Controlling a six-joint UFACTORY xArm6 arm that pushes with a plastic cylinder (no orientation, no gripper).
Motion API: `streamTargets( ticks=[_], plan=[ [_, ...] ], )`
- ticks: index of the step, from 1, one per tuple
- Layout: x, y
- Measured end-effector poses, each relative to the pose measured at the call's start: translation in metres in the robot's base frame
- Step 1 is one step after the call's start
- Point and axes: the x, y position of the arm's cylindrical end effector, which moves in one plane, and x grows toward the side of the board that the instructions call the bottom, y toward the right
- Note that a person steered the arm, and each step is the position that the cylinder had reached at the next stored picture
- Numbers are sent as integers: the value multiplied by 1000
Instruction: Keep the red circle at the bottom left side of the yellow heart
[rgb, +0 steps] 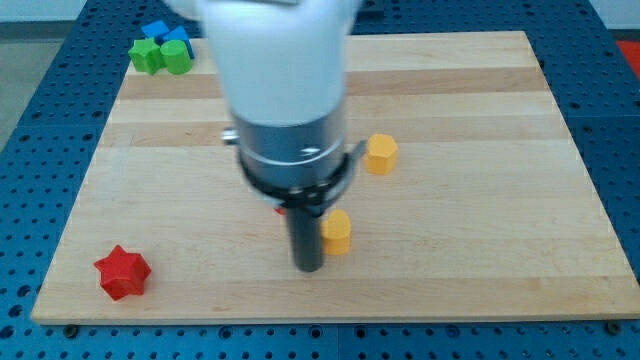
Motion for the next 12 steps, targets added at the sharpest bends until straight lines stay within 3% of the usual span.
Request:
streamTargets(
  ticks=[2,3,5,7,9,10,12],
  plan=[
    [-63,52],
    [-57,52],
    [-54,-11],
    [-9,-96],
    [-102,-137],
    [-103,-102],
    [-52,-27]
  ],
)
